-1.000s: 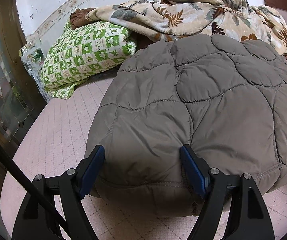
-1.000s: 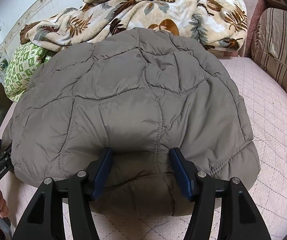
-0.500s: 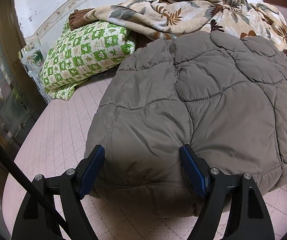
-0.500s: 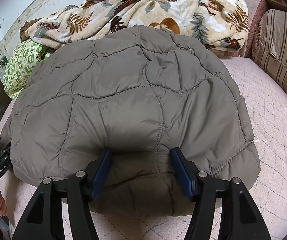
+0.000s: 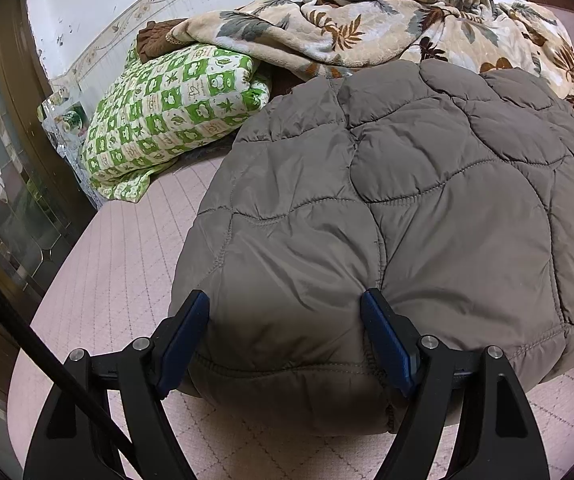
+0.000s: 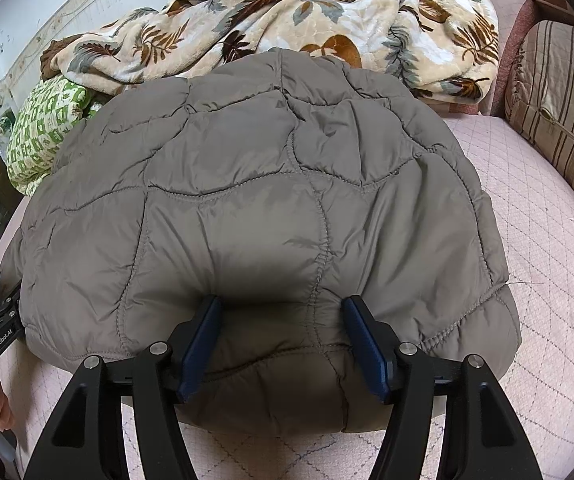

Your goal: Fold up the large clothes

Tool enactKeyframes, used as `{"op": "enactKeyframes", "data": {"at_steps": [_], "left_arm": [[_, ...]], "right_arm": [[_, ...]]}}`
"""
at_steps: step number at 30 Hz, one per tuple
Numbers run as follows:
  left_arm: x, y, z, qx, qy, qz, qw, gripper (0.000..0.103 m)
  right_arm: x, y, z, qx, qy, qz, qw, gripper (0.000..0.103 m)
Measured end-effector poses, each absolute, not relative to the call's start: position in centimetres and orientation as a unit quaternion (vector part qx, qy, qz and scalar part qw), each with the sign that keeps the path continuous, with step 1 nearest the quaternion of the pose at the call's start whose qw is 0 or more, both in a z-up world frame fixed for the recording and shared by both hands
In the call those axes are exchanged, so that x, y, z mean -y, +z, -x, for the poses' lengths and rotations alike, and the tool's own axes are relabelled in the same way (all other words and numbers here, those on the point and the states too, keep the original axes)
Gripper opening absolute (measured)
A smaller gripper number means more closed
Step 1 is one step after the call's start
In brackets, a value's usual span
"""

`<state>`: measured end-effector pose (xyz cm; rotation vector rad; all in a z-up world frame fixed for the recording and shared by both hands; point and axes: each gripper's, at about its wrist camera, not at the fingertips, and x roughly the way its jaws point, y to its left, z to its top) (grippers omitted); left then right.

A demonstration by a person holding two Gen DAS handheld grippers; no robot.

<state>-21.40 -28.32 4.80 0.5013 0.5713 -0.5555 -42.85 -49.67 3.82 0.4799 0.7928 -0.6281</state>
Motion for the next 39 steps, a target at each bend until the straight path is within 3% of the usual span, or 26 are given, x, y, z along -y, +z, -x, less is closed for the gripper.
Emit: {"op": "enactKeyframes", "data": {"at_steps": [29,39], "left_arm": [[28.2,4.9,21.2,-0.28,-0.269,-0.236,0.891,0.078],[25.9,7.0,19.3,-0.321,-0.275,-0.162,0.892,0.078]], "right_arm": [[49.6,3.9,42.9,-0.372,-0.291,-0.235,0.85,0.072],[50.0,5.0,44.3,-0.347,-0.283,-0.267,0.854,0.076]]}}
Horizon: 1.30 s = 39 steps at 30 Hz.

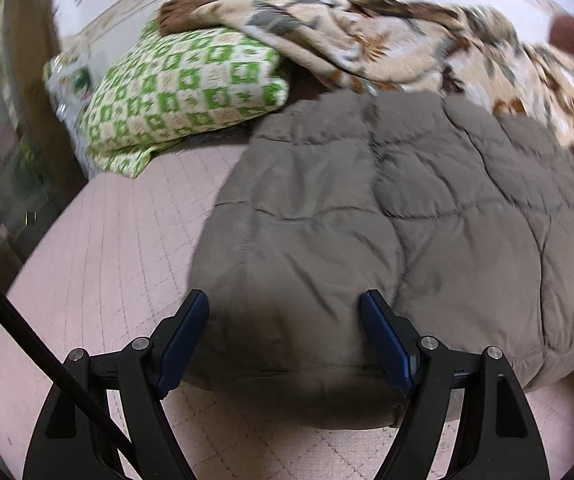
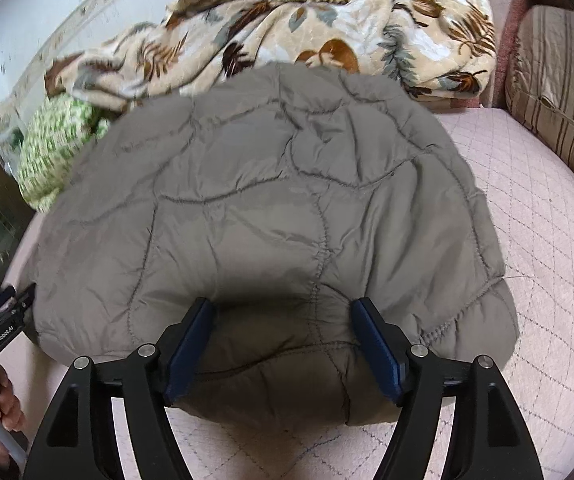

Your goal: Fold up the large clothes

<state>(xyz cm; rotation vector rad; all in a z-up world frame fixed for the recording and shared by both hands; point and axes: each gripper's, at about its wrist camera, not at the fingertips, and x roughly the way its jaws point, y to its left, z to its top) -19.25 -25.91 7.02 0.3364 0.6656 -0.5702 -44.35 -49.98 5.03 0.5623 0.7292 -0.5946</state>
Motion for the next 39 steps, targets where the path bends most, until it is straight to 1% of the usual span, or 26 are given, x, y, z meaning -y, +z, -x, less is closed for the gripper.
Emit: {"op": "enactKeyframes", "data": {"at_steps": [5,7,9,14,20,29,37,39], "left_arm": [[22.5,8.1,16.3,-0.379,-0.272,-0.073,0.881,0.078],[21.1,8.1,15.2,-0.4,-0.269,-0.044,0.875,0.078],[19.8,7.9,14.3,-0.422,-0.268,-0.02,0.866,0.078],[17.4,6.9,12.9,-0.473,-0.271,0.022,0.838,0.078],[15.9,5.8,12.5,-0.512,-0.283,0.069,0.808,0.078],[16.7,4.5,12.4,-0.533,-0.3,0.108,0.784,0.078],[18.0,3.6,12.1,-0.532,-0.299,0.124,0.782,0.078],[18.1,3.3,12.0,-0.53,-0.297,0.128,0.784,0.081]], "right_arm": [[51.1,6.5,47.5,-0.305,-0.297,-0.315,0.848,0.077],[51.9,7.1,49.5,-0.286,-0.324,-0.328,0.84,0.082],[52.8,7.1,51.2,-0.272,-0.345,-0.352,0.827,0.084],[54.9,4.9,55.2,-0.254,-0.357,-0.454,0.776,0.085],[55.2,3.1,56.6,-0.241,-0.334,-0.521,0.747,0.086],[55.7,0.6,58.2,-0.191,-0.301,-0.609,0.709,0.088],[56.0,-0.7,57.3,-0.181,-0.292,-0.624,0.702,0.09],[56.3,-1.5,57.1,-0.178,-0.297,-0.63,0.695,0.09]]}}
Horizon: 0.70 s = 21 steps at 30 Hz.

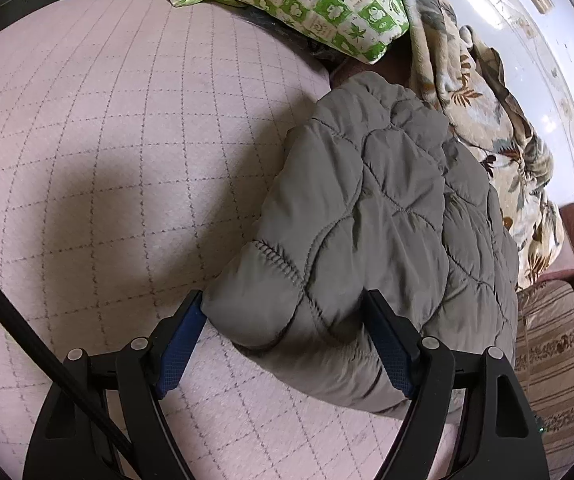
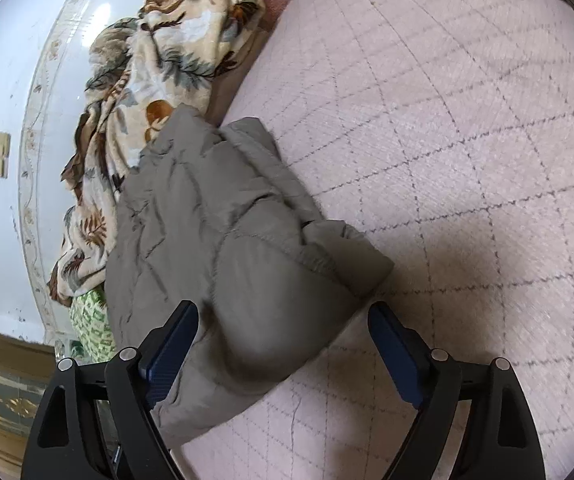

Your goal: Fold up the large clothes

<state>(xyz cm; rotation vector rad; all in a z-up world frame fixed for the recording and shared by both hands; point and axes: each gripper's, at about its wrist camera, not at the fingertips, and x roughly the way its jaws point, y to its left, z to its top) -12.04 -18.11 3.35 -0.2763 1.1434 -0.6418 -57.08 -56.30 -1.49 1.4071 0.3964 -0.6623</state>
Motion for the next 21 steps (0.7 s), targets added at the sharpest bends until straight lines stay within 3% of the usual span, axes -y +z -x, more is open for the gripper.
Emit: {"op": "enactKeyframes", "data": {"at_steps": [9,11,13,16,21], "left_arm": [[19.6,2.2,11.5,-0.52,-0.291,0.129,0.793,0.089],[20.0,2.4,11.7,-0.51,-0.291,0.113,0.801,0.086],[20.7,3.0,12.0,-0.497,-0.292,0.082,0.813,0.077],[21.6,4.0,12.9,-0.468,-0.287,0.031,0.835,0.066],[23.7,5.0,15.0,-0.404,-0.267,-0.079,0.871,0.057]], "right_arm": [[57.0,-1.3,54.3,-0.183,-0.326,-0.59,0.716,0.095],[56.7,-0.8,53.6,-0.201,-0.339,-0.559,0.73,0.084],[56.5,0.0,52.9,-0.225,-0.348,-0.52,0.747,0.069],[55.3,2.6,50.9,-0.275,-0.374,-0.411,0.785,0.055],[51.9,5.2,47.4,-0.338,-0.417,-0.215,0.816,0.049]]}}
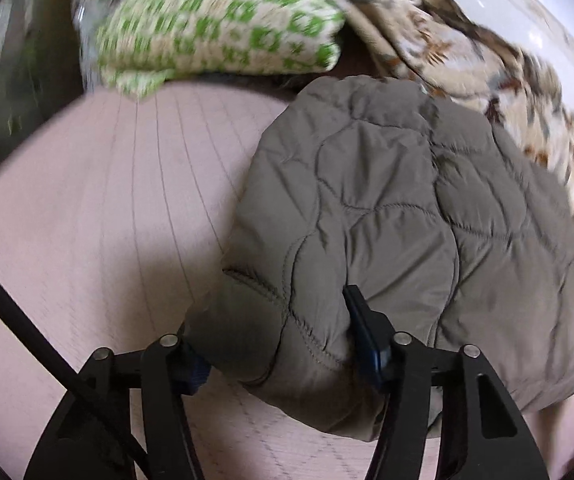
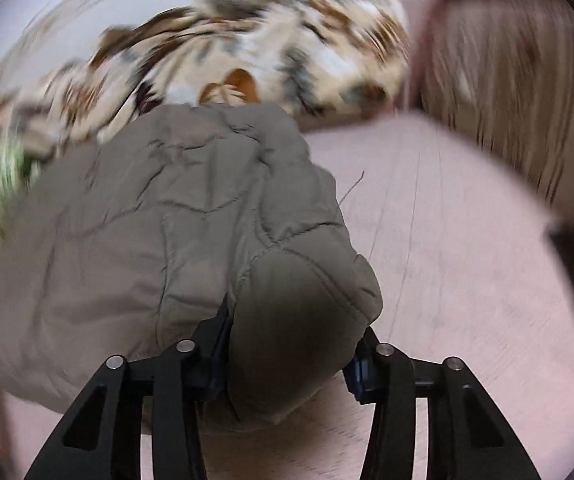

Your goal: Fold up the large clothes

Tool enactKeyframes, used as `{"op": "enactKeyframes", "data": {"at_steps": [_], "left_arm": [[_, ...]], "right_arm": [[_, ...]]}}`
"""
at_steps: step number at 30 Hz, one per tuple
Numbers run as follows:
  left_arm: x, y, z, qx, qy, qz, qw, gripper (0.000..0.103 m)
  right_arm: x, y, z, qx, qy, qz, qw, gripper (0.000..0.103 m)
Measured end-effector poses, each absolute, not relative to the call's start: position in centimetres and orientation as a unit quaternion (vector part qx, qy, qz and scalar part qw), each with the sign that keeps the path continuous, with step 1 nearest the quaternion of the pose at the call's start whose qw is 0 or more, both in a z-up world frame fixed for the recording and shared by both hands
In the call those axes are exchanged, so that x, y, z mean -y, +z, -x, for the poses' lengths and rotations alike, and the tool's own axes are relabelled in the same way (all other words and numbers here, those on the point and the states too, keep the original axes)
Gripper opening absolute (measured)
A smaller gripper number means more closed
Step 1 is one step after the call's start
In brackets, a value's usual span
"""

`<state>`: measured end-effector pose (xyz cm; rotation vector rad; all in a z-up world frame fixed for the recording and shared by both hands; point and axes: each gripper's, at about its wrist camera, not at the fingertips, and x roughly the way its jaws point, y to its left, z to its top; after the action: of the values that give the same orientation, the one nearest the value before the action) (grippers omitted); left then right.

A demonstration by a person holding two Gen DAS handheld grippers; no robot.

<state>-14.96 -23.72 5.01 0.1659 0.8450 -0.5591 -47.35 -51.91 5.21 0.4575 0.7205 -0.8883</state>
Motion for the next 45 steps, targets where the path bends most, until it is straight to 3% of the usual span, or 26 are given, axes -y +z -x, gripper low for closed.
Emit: {"op": "enactKeyframes", "data": {"at_steps": [11,29,45], "left_arm": [[25.1,5.5,16.4,-0.347,-0.245,-0.156,0.892,0.057],[25.9,5.6,18.2,-0.297,-0.218,-0.201,0.908,0.055],[25.4,6.8,18.9,-0.287,-0.216,-0.193,0.913,0.051]], "right_arm": [[49.1,5.6,44.8,-0.392,-0.438,-0.034,0.808,0.048],[47.2,6.2,43.8,-0.388,-0.452,0.051,0.802,0.048],[46.4,7.2,44.5,-0.372,-0.443,0.051,0.814,0.044]]}}
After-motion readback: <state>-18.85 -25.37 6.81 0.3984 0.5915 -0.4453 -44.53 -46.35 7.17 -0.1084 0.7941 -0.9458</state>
